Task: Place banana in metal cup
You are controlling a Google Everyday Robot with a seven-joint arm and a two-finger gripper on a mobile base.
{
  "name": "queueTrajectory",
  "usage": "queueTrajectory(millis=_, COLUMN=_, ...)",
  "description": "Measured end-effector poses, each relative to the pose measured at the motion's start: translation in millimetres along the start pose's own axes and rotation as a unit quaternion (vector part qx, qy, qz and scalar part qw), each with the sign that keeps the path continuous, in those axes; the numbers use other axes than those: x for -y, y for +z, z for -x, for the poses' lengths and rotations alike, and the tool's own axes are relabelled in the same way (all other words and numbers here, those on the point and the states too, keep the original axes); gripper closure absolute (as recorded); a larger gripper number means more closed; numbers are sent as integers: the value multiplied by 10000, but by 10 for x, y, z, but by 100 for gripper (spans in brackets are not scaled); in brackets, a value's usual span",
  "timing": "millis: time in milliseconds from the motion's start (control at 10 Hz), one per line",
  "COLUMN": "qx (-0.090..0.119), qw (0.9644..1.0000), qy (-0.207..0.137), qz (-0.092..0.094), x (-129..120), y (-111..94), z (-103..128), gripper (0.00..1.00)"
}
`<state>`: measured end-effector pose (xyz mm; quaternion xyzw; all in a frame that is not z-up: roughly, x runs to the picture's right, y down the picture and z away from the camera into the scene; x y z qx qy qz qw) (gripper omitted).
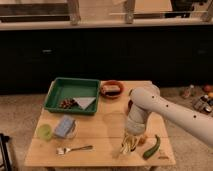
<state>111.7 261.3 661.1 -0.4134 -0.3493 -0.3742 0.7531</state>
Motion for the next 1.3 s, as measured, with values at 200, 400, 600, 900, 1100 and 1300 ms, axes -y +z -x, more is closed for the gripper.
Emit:
queueTrajectory(millis=200, qx=29, qw=10000, qy=17, qz=29, x=-15, y=14, z=3, gripper=53)
queueTrajectory(millis=400, qx=46, qw=10000, qy=22, qz=41, x=-14, y=19, z=4, gripper=33)
queueTrajectory(millis=600, qx=53, qw=10000, qy=10, qz=56, x=-6, y=27, z=8, gripper=21)
queueTrajectory(millis=900, qx=54, qw=10000, qy=1, qz=44, x=-14, y=21, z=4, gripper=20)
queueTrajectory(millis=1100, qx=52, qw=10000, qy=1, qz=31, x=-13, y=17, z=-4, gripper=20)
queueTrajectory(millis=1300, qx=38, qw=10000, qy=50, qz=-23, x=-3, y=-6, z=-32, gripper=20)
